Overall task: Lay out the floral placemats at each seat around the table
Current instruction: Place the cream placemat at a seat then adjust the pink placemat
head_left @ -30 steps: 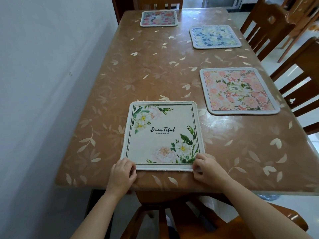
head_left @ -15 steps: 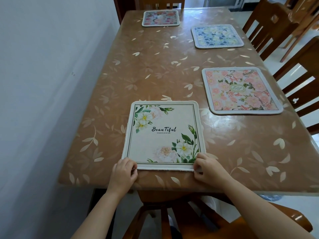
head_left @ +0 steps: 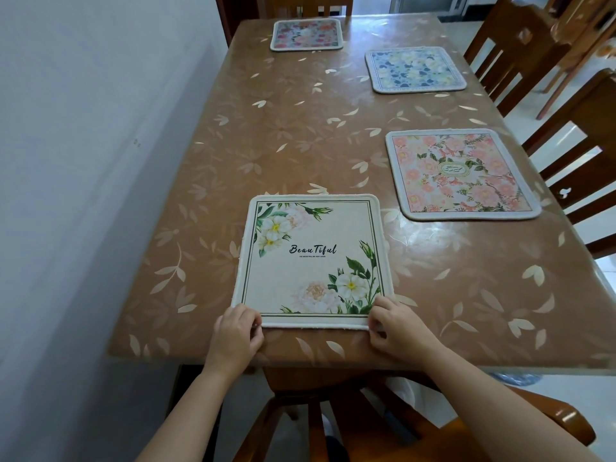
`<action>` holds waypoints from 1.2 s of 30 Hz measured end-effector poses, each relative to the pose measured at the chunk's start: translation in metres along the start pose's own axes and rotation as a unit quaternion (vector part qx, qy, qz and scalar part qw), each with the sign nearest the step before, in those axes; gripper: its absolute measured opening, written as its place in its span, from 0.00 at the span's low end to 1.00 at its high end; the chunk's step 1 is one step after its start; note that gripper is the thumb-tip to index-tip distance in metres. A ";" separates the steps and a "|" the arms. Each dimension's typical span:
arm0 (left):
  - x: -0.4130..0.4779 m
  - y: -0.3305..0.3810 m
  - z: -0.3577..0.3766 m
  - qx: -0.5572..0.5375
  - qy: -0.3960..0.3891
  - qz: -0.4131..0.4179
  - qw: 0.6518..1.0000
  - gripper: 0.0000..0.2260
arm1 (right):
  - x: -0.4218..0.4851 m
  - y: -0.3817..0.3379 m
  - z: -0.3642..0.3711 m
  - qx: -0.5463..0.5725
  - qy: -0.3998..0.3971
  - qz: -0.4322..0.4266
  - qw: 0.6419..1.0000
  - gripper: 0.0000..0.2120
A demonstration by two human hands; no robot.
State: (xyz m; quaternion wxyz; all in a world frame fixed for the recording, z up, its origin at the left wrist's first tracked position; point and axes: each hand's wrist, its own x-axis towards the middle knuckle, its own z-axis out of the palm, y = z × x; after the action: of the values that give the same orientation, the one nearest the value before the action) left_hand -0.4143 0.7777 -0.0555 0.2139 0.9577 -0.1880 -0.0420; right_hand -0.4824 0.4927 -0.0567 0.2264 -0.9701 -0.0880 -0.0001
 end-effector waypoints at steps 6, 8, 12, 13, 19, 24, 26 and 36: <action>-0.003 0.008 0.003 0.017 0.006 -0.014 1.000 0.10 | -0.001 0.001 -0.006 -0.021 0.000 0.005 1.000 0.08; -0.004 0.015 0.005 0.026 0.005 -0.009 1.000 0.13 | -0.001 0.002 -0.009 -0.047 -0.009 0.007 0.999 0.11; -0.003 0.032 0.003 0.031 0.012 -0.003 0.999 0.16 | 0.002 0.003 -0.021 -0.056 -0.002 0.028 0.998 0.16; -0.003 0.037 0.001 0.031 0.016 -0.005 0.999 0.17 | 0.003 0.002 -0.025 -0.051 0.014 0.036 0.998 0.17; 0.006 0.099 -0.015 -0.040 0.066 -0.002 0.997 0.20 | -0.005 -0.008 -0.050 -0.044 0.091 0.030 0.994 0.18; 0.008 0.175 -0.009 -0.059 0.096 0.055 0.992 0.18 | -0.031 -0.001 -0.082 -0.029 0.125 0.022 0.992 0.19; 0.007 0.201 -0.001 -0.061 0.090 0.069 0.992 0.18 | -0.040 0.000 -0.094 -0.013 0.139 0.009 0.990 0.17; -0.006 0.319 0.034 -0.018 0.117 0.084 0.989 0.19 | -0.130 0.087 -0.161 -0.089 0.114 0.023 0.989 0.20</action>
State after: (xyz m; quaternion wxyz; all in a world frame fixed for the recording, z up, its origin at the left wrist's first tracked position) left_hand -0.5341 0.4992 0.0493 0.2547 0.9328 -0.2404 0.0850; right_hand -0.5889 0.3224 0.0446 0.1475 -0.9818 -0.0394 -0.1133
